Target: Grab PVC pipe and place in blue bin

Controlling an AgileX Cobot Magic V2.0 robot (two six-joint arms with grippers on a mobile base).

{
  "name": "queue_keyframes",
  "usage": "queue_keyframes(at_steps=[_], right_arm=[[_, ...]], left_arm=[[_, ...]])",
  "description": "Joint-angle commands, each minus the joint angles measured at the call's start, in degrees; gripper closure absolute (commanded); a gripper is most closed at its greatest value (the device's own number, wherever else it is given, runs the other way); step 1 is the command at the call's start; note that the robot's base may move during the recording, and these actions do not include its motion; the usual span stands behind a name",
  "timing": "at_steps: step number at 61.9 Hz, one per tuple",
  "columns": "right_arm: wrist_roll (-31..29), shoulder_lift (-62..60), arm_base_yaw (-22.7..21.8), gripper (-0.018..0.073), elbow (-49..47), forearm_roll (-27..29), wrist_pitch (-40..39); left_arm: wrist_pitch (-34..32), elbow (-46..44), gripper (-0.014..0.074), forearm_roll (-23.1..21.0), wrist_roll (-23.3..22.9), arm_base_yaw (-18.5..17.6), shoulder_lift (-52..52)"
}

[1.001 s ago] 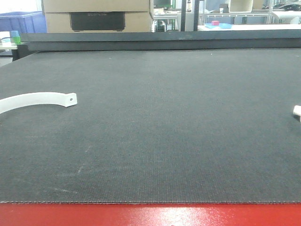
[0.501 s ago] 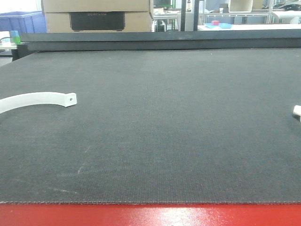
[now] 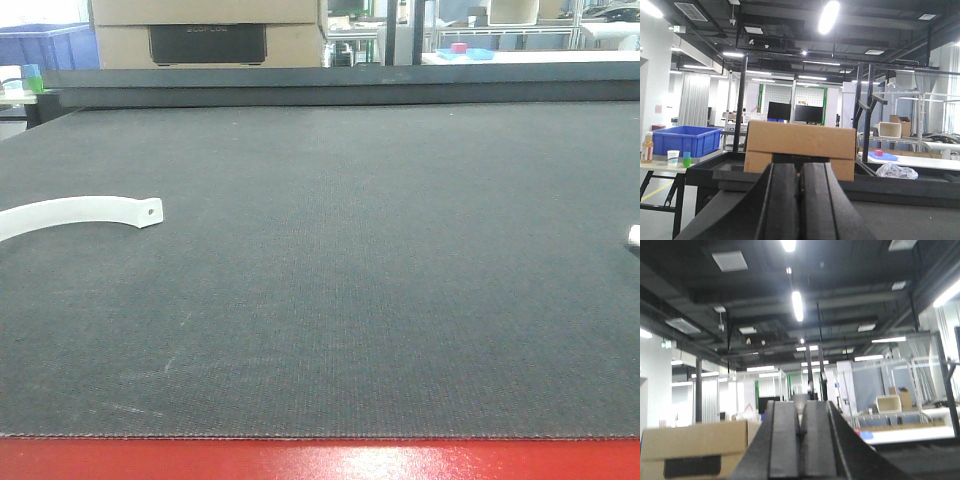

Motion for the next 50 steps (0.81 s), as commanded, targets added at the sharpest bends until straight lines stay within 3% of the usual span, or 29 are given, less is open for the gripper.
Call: queue_keyframes(at_steps=[1,11,27,33,42,50], right_arm=[[-0.1,3.1,-0.2,0.0727,-4.9,0.1,3.1],[-0.1,10.9,-0.2,0.0727,-13.4,0.1,13.9],[-0.1,26.4,-0.2,0.0727,-27.2,-0.1,38.4],[-0.1,33.1,-0.2,0.0727,-30.3,-0.2,45.0],[-0.1,43.5,-0.2,0.0727,-33.3,-0.2,54.4],[-0.1,53.2,-0.2,0.0727,-34.1,-0.2,59.4]], left_arm=[[2.7,-6.5,0.0708,0.0,0.0,-0.3,5.4],[13.8,-18.6,0.0708,0.0,0.0,-0.3,18.4],[33.1,-32.3,0.0708,0.0,0.0,-0.3,36.8],[40.0,-37.3,0.0708,-2.0,0.0,-0.3,42.7],[46.7,-41.5,0.0708,-5.9,0.0,-0.3,50.1],[48.7,-41.8,0.0708,-9.0,0.0,-0.3,55.9]])
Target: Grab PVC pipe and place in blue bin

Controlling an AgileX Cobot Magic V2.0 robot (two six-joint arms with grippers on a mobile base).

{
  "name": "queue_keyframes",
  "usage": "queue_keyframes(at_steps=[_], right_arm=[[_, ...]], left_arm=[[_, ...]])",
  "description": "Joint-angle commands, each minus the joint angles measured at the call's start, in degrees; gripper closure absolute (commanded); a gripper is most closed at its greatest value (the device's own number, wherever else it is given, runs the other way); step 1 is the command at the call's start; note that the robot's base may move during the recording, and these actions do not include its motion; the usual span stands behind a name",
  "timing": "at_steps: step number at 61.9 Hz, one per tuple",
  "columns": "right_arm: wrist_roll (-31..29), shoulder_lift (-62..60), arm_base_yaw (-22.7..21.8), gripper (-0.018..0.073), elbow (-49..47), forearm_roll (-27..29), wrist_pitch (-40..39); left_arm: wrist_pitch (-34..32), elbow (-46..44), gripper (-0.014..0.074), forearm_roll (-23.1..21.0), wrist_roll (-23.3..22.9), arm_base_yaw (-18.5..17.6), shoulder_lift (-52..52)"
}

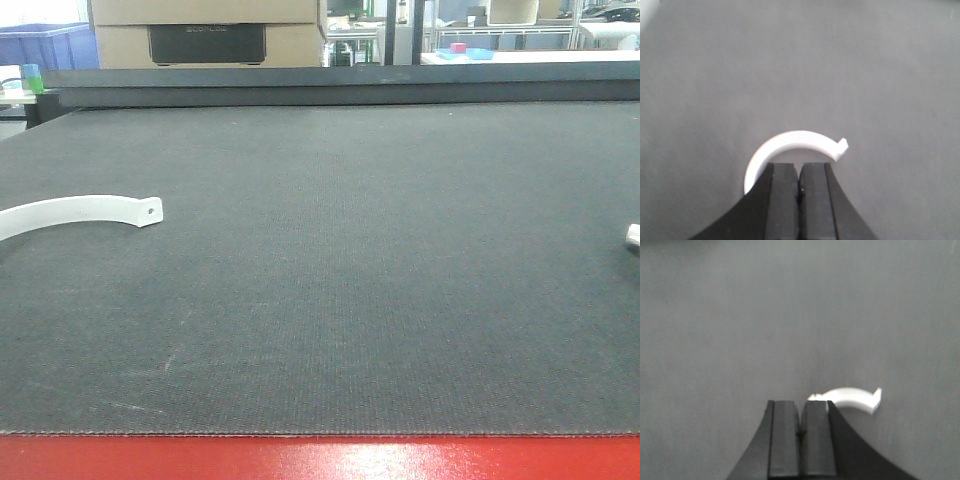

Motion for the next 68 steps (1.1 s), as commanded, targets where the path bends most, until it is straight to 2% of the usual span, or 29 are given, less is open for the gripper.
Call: queue_keyframes(at_steps=[1,21,35,42,55,62,68], right_arm=[[-0.1,6.2,-0.2,0.0727,-0.6,-0.3,2.9],[-0.1,24.2,-0.2,0.0727,-0.6,-0.4,2.8],[-0.1,28.1,-0.2,0.0727,-0.6,3.5,3.0],[-0.1,29.3,-0.2,0.0727,-1.2,3.4,3.4],[0.0,33.4,-0.2,0.0707,-8.5,0.6,11.2],[3.8,37.4,0.4,0.0707,-13.5,-2.6,15.5],[4.6,41.0,2.1,0.0707,-17.2,-5.3,18.2]], left_arm=[[1.6,-0.5,0.0708,-2.3,0.0,-0.3,3.8],[2.0,-0.5,0.0708,-2.3,0.0,-0.3,13.2],[2.0,-0.5,0.0708,-2.3,0.0,-0.3,14.5],[2.0,-0.5,0.0708,-2.3,0.0,-0.3,14.5],[2.0,-0.5,0.0708,-2.3,0.0,-0.3,14.5],[1.9,-0.5,0.0708,-2.3,0.0,-0.3,14.4],[1.9,-0.5,0.0708,-2.3,0.0,-0.3,14.4]])
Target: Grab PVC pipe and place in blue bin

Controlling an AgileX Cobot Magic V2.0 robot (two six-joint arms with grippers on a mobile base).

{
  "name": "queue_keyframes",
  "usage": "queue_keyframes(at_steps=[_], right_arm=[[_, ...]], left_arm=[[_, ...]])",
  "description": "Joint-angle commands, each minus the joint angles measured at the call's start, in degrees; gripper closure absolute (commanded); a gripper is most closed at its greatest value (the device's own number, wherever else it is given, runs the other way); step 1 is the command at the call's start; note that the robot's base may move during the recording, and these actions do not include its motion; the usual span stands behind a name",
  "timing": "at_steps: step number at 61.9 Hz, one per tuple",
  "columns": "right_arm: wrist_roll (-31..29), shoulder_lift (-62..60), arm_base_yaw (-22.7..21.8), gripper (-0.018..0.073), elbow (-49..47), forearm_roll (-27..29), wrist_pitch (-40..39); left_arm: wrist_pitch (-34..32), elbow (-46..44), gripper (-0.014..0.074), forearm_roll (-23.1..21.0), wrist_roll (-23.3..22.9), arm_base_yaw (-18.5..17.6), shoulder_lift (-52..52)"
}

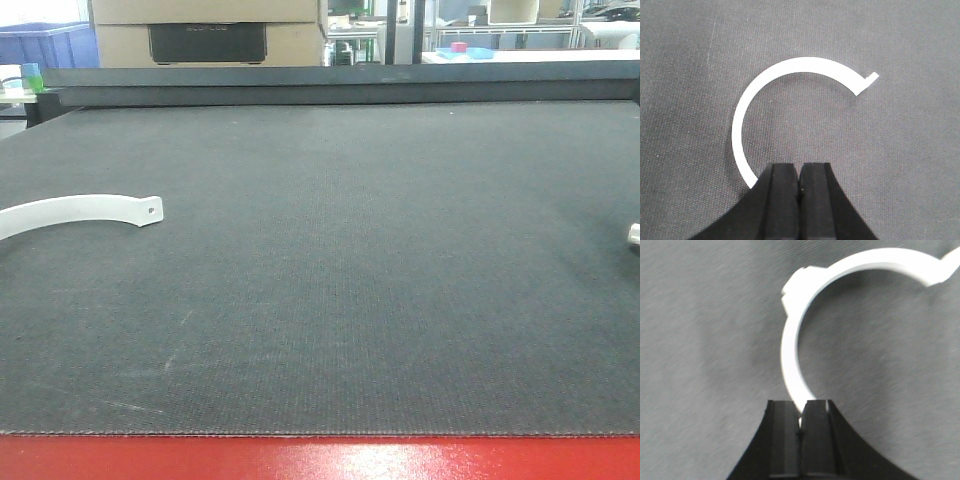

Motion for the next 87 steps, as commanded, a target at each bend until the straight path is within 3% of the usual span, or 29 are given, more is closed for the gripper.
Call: queue_keyframes(at_steps=[1,9,32,54,87], right_arm=[[1.1,2.9,1.3,0.0707,-3.1,-2.5,2.9],[1.1,7.3,3.3,0.0707,-5.2,-2.8,3.5],[2.1,10.9,3.4,0.0705,-8.8,-2.7,5.2],[3.4,11.3,3.4,0.0338,-9.1,-2.8,2.8],[4.4,15.1,3.4,0.0335,-9.1,-3.0,1.9]], left_arm=[[-0.3,-0.4,0.0708,-0.6,0.0,-0.3,-0.3],[-0.3,-0.4,0.0708,-0.6,0.0,-0.3,-0.3],[0.6,-0.2,0.0708,-0.6,0.0,-0.3,-0.3],[2.1,-0.2,0.0708,-0.6,0.0,-0.3,-0.3],[2.2,-0.2,0.0708,-0.6,0.0,-0.3,-0.3]])
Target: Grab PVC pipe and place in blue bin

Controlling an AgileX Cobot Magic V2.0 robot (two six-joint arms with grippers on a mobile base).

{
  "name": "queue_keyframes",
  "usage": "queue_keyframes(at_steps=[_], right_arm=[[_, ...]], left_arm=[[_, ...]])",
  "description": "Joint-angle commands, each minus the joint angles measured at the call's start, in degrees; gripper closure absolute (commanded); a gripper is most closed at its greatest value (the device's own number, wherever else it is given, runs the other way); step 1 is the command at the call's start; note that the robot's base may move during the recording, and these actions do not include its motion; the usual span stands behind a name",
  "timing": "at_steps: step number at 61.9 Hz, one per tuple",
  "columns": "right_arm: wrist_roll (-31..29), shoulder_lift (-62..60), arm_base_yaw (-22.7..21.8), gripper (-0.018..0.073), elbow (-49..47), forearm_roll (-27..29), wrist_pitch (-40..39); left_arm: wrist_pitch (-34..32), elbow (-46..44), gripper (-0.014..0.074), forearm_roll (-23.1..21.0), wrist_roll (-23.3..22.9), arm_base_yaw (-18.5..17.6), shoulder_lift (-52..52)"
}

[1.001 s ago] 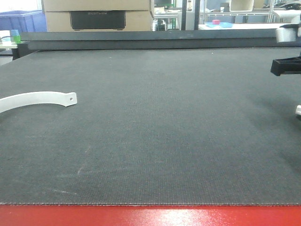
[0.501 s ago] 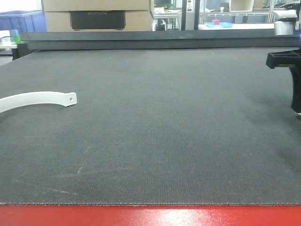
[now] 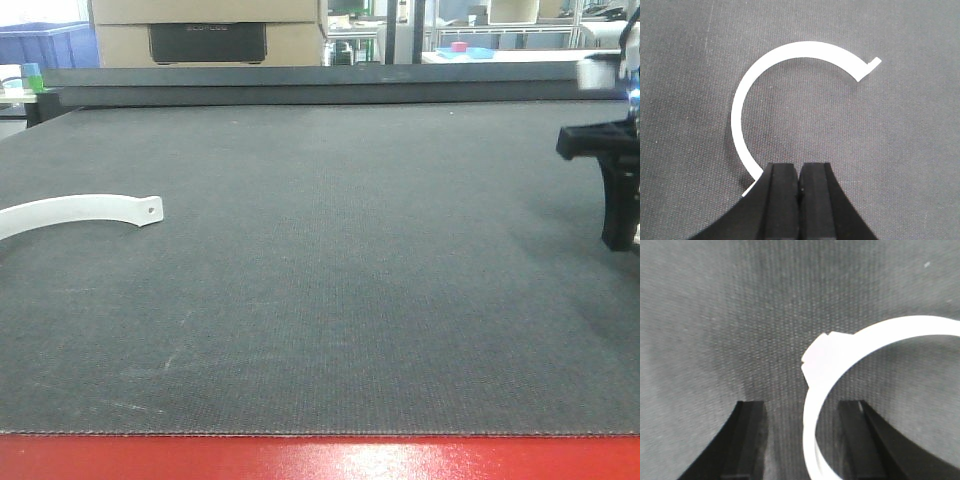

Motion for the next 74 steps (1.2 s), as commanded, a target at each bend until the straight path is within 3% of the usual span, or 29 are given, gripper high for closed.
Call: queue_keyframes(at_steps=[1,25,29,39,66,74], right_arm=[[0.3,1.0,0.1,0.0335,-0.4,-0.8,0.9],[0.3,2.3,0.1,0.0347,-0.4,-0.8,1.5],[0.3,2.3,0.1,0.0426,-0.4,-0.8,1.5],[0.3,2.3,0.1,0.0727,-0.4,-0.8,1.5],[0.1,-7.2,0.1,0.0727,-0.5,-0.8,3.1],[-0.1,-12.6,0.1,0.0727,-0.5,-0.8,3.2]], left_arm=[[0.0,-0.2,0.0708,-0.6,0.0,-0.3,-0.3],[0.1,-0.2,0.0708,-0.6,0.0,-0.3,-0.3],[0.1,-0.2,0.0708,-0.6,0.0,-0.3,-0.3],[-1.0,-0.2,0.0708,-0.6,0.0,-0.3,-0.3],[-4.6,-0.2,0.0708,-0.6,0.0,-0.3,-0.3],[-2.7,-0.2,0.0708,-0.8,0.0,-0.3,-0.3]])
